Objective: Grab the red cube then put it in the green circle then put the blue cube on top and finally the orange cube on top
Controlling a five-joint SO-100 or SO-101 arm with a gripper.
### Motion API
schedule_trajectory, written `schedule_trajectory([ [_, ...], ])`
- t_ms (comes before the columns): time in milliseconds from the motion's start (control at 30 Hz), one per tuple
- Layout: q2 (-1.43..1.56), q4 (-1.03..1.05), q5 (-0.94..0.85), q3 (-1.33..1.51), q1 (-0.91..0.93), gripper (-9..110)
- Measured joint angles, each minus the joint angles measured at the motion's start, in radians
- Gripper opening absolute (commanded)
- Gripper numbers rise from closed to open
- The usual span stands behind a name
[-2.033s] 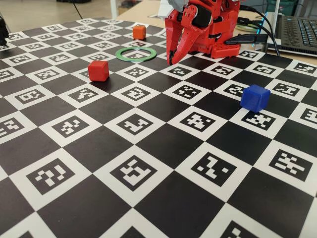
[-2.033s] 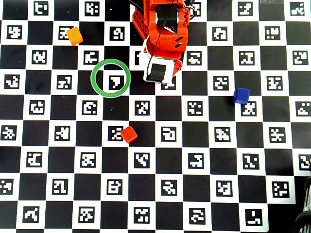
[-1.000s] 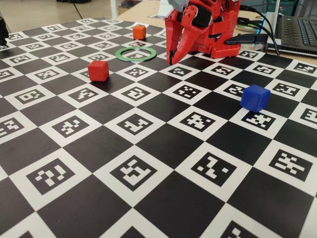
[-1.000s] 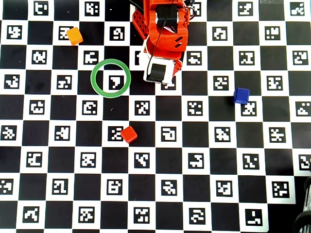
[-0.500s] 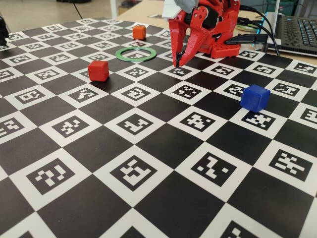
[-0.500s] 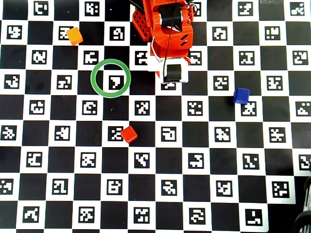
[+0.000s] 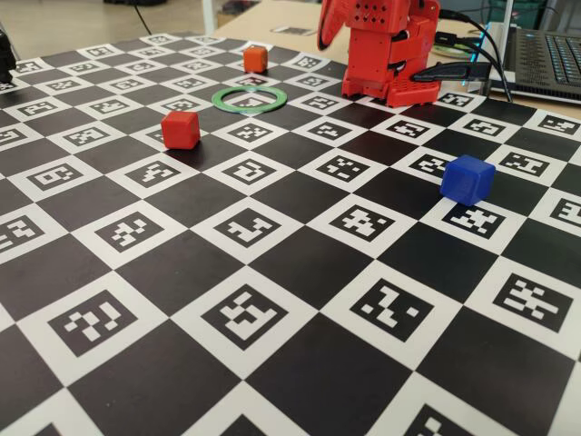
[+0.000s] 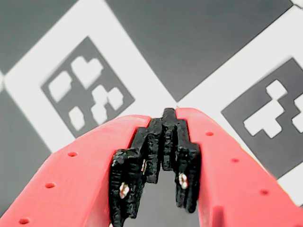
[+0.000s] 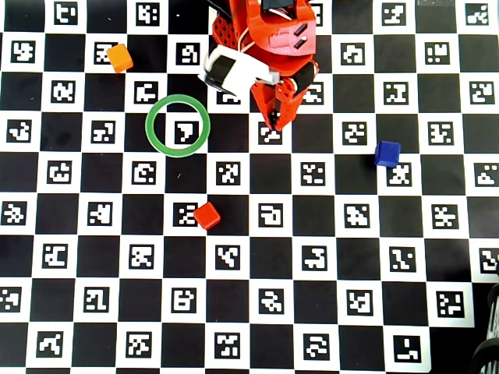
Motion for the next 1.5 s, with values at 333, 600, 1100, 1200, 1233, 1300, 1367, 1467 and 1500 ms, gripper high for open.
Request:
schedule_trajectory([
  [333, -0.824, 0.101, 0.126, -0.627, 0.327, 29],
  [600, -1.183, 0.132, 0.224, -0.876, 0.407, 41],
  [1100, -1.335, -0.006, 0.256, -0.862, 0.402, 46],
  [1200, -1.345, -0.114, 0.238, -0.769, 0.402, 46],
  [1233, -1.355, -0.149, 0.224, -0.744, 0.402, 46],
  [1300, -1.37, -0.207, 0.218, -0.707, 0.402, 46],
  [1367, -1.384, -0.25, 0.207, -0.69, 0.402, 46],
  [1467, -1.413, -0.296, 0.207, -0.687, 0.402, 46],
  [1500, -1.42, -0.305, 0.209, -0.687, 0.402, 46],
])
